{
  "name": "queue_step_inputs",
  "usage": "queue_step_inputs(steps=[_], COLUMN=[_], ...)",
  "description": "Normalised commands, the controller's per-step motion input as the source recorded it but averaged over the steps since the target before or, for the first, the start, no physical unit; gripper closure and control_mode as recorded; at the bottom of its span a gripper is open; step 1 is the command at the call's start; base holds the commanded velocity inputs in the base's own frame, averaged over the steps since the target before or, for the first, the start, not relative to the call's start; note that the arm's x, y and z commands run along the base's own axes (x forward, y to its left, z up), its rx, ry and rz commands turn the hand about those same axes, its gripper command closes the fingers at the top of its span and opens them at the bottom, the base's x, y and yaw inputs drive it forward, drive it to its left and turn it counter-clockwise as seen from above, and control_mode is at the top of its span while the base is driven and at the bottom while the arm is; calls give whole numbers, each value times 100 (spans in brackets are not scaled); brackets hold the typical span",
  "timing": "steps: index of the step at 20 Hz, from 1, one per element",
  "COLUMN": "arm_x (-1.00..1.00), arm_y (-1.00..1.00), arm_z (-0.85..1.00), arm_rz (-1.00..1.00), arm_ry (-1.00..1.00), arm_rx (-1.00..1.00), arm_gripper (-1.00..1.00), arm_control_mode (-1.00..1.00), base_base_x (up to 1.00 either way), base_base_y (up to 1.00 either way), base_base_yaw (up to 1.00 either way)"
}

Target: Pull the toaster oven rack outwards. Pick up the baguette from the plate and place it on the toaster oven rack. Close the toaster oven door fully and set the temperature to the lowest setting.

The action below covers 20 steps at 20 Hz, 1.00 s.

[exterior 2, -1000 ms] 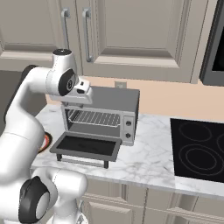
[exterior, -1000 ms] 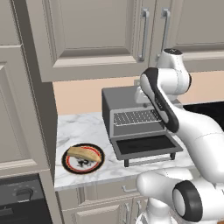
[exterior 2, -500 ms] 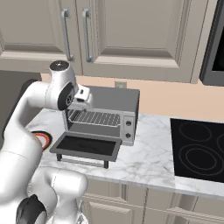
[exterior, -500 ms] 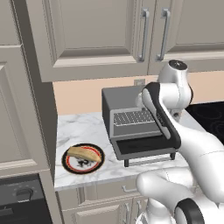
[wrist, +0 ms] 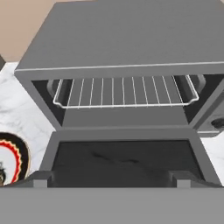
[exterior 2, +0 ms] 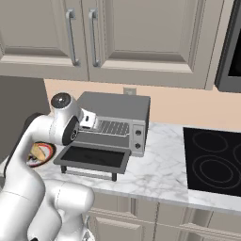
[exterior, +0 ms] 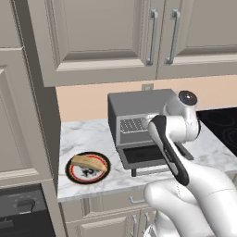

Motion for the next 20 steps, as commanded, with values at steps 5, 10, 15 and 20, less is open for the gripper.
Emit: queue_step_inputs(steps=[5, 10, 15, 20], arm_x=[10, 27, 38, 8], arm_y=[0, 0, 0, -1], arm_z=[-25, -27, -18, -1], arm_rz=[-1, 0, -2, -2], arm_ry=[0, -1, 0, -8], arm_rx=[0, 0, 0, 0], arm_gripper=[-100, -100, -100, -100], arm_control_mode=[-100, -100, -100, -100], base_base_x=[0, 0, 0, 0], base_base_y=[0, 0, 0, 0], base_base_yaw=[0, 0, 0, 0])
